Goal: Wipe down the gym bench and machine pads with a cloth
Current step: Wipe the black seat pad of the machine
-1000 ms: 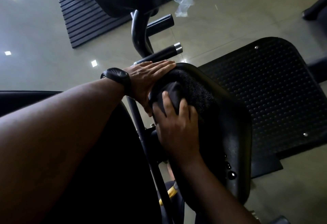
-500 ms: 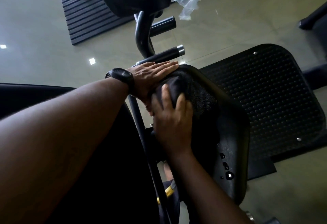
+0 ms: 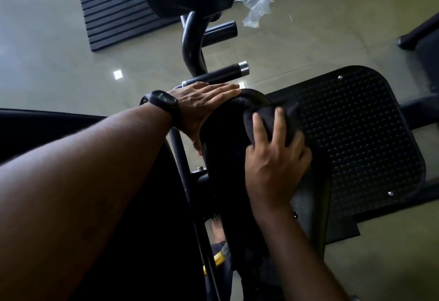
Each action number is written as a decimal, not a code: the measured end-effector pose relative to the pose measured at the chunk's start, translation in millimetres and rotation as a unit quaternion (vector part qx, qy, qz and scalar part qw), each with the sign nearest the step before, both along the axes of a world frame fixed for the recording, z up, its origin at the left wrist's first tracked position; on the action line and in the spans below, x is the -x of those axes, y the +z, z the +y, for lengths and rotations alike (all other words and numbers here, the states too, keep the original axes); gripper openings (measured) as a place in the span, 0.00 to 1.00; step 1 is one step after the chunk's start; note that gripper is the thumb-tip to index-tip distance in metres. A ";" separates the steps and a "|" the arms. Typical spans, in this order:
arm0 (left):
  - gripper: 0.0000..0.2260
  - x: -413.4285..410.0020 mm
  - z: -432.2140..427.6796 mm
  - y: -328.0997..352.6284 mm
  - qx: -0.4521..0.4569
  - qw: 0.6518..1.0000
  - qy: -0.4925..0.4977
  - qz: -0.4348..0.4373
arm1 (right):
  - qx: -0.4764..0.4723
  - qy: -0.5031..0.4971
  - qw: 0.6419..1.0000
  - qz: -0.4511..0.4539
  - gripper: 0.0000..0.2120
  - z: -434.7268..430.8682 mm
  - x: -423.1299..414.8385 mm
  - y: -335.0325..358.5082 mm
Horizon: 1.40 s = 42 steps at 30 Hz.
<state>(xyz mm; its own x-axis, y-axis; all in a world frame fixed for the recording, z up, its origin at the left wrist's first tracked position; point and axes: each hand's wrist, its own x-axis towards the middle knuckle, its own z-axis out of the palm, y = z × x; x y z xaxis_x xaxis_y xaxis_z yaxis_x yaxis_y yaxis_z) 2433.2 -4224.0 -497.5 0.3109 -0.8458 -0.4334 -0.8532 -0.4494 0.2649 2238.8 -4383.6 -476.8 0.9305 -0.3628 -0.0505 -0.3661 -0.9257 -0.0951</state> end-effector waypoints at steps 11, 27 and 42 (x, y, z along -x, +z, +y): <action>0.74 3.5 -2.8 2.2 -0.008 1.000 -0.003 -0.014 | -0.008 0.103 0.995 0.004 0.26 -29.1 -31.1 -9.2; 0.76 36.2 -10.7 20.1 -0.052 0.997 0.019 -0.051 | -0.013 0.027 0.999 0.016 0.28 -33.0 0.4 -3.4; 0.78 32.6 -14.4 17.0 -0.066 0.995 0.068 0.026 | -0.004 0.038 0.999 0.003 0.27 -28.4 -13.0 -6.6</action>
<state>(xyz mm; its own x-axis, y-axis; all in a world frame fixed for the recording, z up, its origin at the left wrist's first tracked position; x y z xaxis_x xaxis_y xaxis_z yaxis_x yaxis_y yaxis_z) 2400.6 -4238.4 -480.5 0.3938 -0.7319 -0.5561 -0.7683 -0.5942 0.2379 2251.8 -4412.0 -483.4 0.9552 -0.2901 -0.0586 -0.2948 -0.9502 -0.1014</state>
